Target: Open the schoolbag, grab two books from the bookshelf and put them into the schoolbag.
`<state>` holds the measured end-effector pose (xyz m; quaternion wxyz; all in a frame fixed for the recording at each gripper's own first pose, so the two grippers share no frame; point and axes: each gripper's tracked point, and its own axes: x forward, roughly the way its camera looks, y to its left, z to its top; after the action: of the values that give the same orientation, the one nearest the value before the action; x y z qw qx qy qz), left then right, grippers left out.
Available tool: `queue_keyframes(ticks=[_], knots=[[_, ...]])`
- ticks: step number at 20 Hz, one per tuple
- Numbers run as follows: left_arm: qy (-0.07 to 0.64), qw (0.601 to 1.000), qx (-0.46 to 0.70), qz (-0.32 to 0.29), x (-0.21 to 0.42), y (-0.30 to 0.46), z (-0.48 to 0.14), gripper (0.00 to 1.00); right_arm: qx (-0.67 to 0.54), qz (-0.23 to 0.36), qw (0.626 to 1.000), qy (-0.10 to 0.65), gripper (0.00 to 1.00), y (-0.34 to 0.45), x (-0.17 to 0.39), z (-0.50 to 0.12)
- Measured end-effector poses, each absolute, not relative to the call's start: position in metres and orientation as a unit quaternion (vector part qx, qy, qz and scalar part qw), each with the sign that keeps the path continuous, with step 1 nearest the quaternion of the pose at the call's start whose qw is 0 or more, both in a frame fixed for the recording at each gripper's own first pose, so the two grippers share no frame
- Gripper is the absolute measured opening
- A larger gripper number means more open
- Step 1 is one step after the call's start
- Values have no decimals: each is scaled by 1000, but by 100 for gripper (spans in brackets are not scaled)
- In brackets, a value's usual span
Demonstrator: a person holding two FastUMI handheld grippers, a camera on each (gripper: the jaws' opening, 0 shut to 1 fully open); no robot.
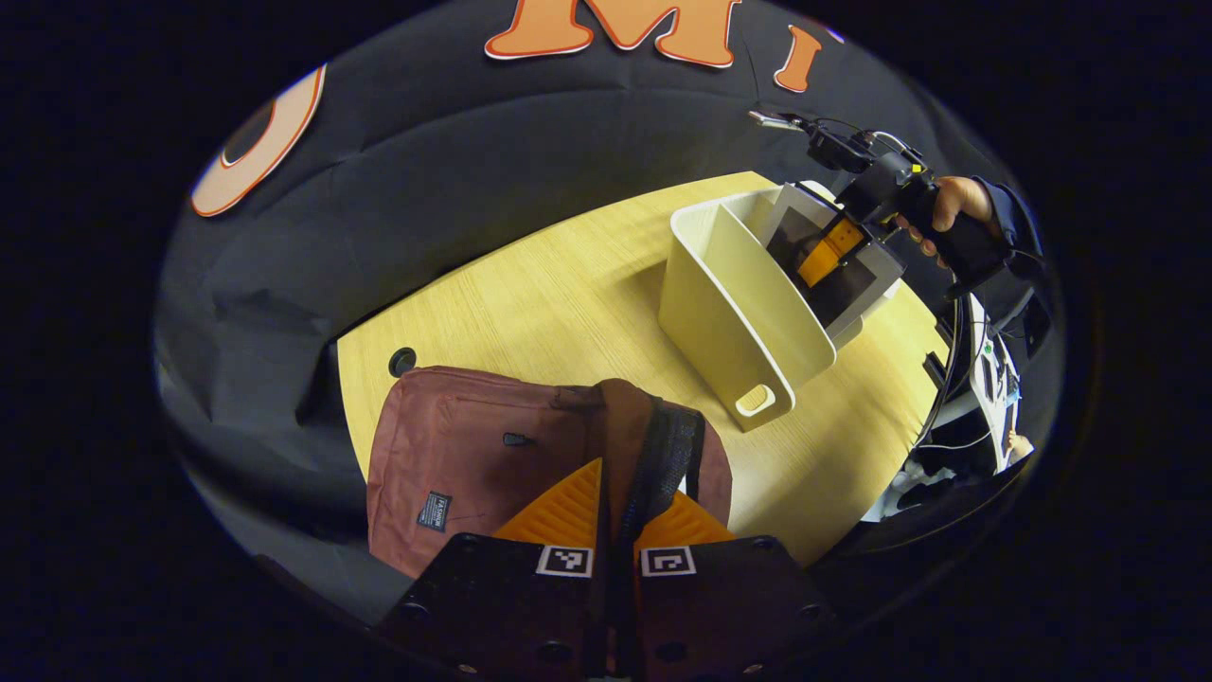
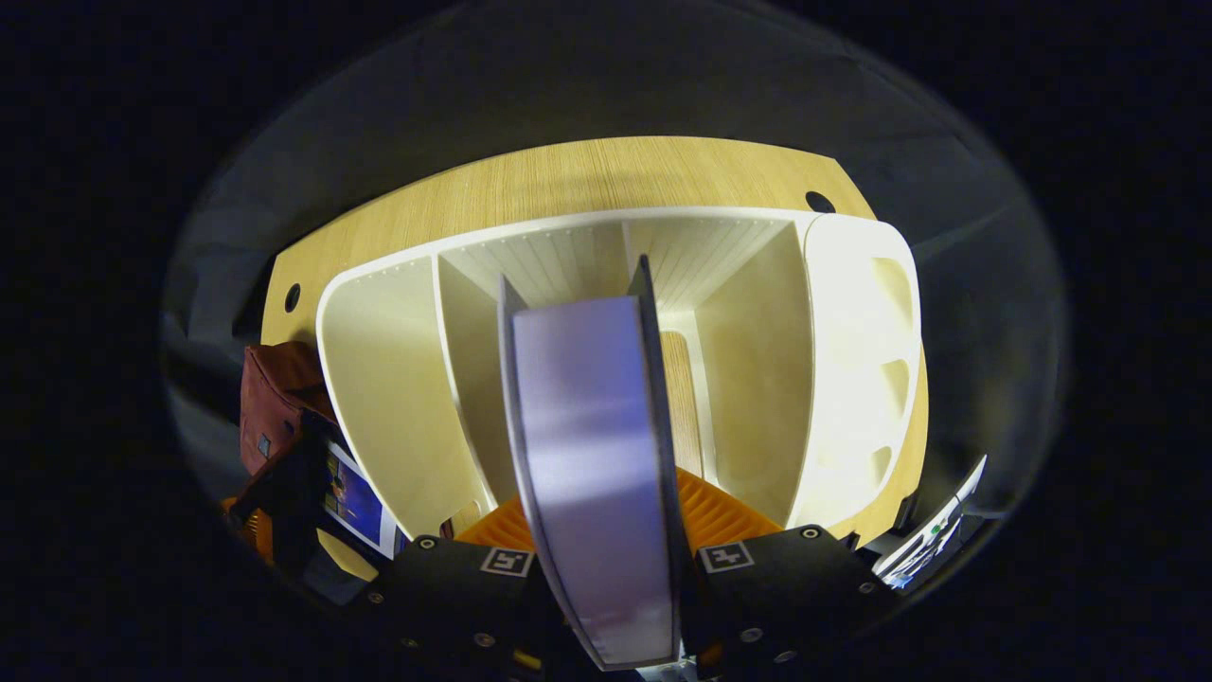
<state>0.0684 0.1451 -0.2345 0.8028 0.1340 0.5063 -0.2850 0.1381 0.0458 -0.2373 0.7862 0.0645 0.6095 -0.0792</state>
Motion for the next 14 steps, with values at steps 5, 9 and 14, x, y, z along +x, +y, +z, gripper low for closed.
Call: queue_keyframes(ticks=[5,9,14], knots=[[498,802,136,-301,69,148,-234,5,87,-82,809,576,42,50,130,-203],[487,803,144,-312,66,150,-231,5,105,-83,822,554,42,50,112,-170],[471,805,155,-325,61,151,-227,5,126,-87,851,502,42,52,92,-112]])
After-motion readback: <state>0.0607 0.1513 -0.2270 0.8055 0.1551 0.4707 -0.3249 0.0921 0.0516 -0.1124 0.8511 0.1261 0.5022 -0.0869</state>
